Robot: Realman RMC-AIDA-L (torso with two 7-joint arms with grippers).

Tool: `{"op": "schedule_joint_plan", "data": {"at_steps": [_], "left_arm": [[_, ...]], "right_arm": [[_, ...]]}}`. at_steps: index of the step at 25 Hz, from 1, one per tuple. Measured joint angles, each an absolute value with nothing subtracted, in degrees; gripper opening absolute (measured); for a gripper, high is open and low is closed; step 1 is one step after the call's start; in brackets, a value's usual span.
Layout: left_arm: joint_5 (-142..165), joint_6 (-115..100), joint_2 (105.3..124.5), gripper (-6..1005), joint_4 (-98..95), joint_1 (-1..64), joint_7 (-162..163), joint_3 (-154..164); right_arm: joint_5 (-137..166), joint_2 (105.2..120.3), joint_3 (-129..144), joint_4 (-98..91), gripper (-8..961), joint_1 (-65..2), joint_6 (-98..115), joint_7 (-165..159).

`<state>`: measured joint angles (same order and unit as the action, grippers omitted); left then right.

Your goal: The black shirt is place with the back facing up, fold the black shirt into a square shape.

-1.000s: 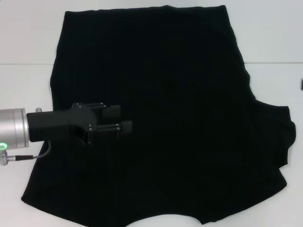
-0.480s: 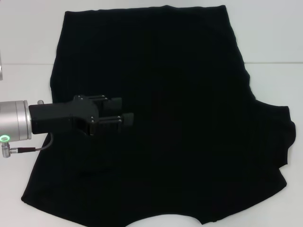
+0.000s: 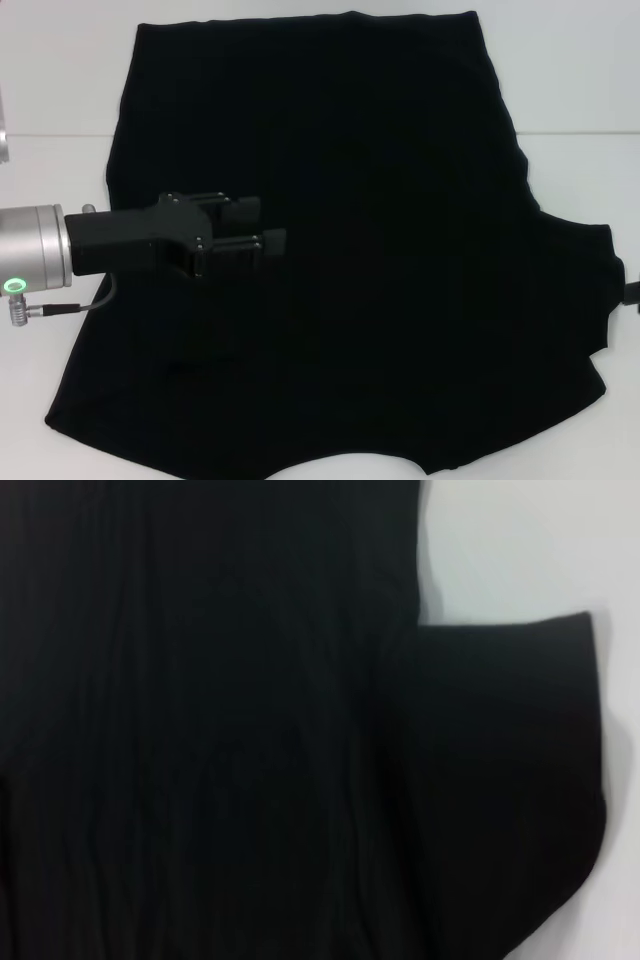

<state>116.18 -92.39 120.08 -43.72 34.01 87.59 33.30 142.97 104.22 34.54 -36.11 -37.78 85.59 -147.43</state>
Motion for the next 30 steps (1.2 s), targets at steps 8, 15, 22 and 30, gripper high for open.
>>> {"op": "schedule_joint_plan", "data": {"at_steps": [8,15,22,30], "left_arm": [[115.2,-92.4,120.06,662,-43.6,34.2,87.6,33.3],[114.1,-92.4,120.07,662,-43.6,33.9,87.6,33.3],[113.7,-92.5,120.08,662,-43.6,33.8,87.6,33.3],[113.0,-92.5,120.06,662,-43.8,33.7,87.6,33.2]], "right_arm": [[144.3,105.58,34.7,-34.9,308,-38.1,83.5,-147.0],[144.9,106.17,34.7,-34.8,294,-37.9,81.8,-147.2],[145.0,106.9,34.7,-33.5,280,-37.9,79.9,-146.9],[145.0,107.34,34.7,-33.1,264,-37.9,78.5,-147.0]]}}
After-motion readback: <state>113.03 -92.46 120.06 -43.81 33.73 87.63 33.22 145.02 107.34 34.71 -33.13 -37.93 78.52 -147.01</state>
